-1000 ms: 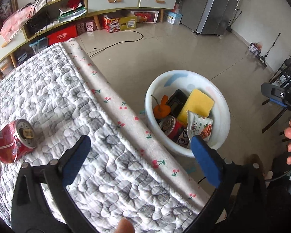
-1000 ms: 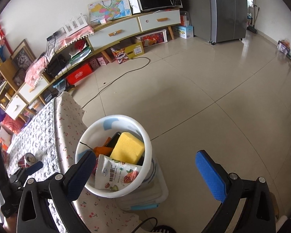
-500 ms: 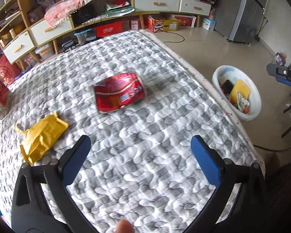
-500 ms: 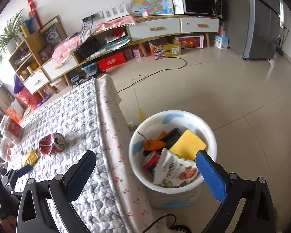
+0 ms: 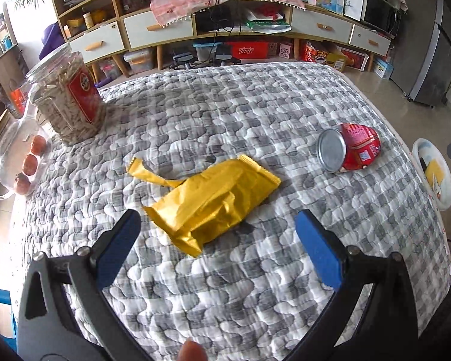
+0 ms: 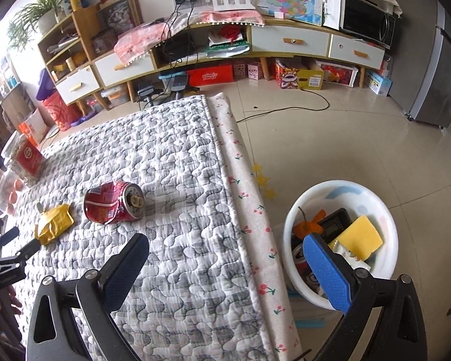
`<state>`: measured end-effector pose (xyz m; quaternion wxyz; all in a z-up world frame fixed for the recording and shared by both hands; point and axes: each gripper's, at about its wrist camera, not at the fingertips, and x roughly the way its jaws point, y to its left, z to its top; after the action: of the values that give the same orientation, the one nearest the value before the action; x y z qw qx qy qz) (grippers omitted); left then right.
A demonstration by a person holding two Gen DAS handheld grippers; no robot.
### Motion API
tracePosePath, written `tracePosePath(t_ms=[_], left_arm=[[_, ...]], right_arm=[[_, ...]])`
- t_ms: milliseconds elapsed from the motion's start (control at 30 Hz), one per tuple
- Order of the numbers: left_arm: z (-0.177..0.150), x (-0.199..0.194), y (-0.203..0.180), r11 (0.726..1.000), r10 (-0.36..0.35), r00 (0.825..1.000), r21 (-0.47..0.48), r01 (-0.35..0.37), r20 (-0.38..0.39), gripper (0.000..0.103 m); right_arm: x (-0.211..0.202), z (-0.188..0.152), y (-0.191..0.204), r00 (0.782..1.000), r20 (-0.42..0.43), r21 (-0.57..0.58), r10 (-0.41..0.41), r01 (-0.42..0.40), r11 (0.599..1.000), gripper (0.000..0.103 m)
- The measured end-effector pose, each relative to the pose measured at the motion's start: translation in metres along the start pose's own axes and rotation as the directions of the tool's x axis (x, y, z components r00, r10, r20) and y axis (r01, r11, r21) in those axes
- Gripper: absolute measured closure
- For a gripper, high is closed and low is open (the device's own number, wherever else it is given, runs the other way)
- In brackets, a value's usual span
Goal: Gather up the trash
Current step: 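Move both open tools back over the bed toward the yellow wrapper and red can, then grasp the yellow wrapper with the left tool while the right tool grasps the red can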
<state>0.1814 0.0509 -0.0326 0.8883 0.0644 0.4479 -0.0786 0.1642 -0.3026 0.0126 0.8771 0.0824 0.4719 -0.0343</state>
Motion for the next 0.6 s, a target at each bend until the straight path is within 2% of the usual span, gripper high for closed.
tracePosePath(t_ms=[100, 200, 333, 500, 600], left_arm=[[0.004, 0.018, 0.016, 0.999, 0.011, 1.000, 0.044, -0.011, -0.001, 0.001], [0.010, 0.033, 0.031, 0.999, 0.012, 1.000, 0.044, -0.012, -0.010, 0.001], [0.015, 0.051, 0.037, 0.998, -0.048, 0.998, 0.032, 0.050, -0.050, 0.001], [0.020, 0.062, 0.031, 0.988, -0.149, 0.986, 0.018, 0.150, -0.072, 0.001], [0.016, 0.065, 0.022, 0.983, -0.176, 0.978, 0.023, 0.180, -0.108, 0.010]], right_arm=[[0.009, 0.002, 0.015, 1.000, 0.003, -0.016, 0.008, -0.008, 1.000, 0.000], [0.017, 0.005, 0.028, 1.000, 0.022, -0.022, 0.017, -0.016, 1.000, 0.000], [0.028, 0.009, 0.044, 0.998, 0.028, -0.027, 0.056, -0.055, 0.998, 0.000], [0.046, 0.012, 0.067, 0.994, -0.012, -0.055, 0.105, -0.106, 0.993, 0.000], [0.055, 0.011, 0.082, 0.992, -0.028, -0.085, 0.126, -0.128, 0.988, 0.000]])
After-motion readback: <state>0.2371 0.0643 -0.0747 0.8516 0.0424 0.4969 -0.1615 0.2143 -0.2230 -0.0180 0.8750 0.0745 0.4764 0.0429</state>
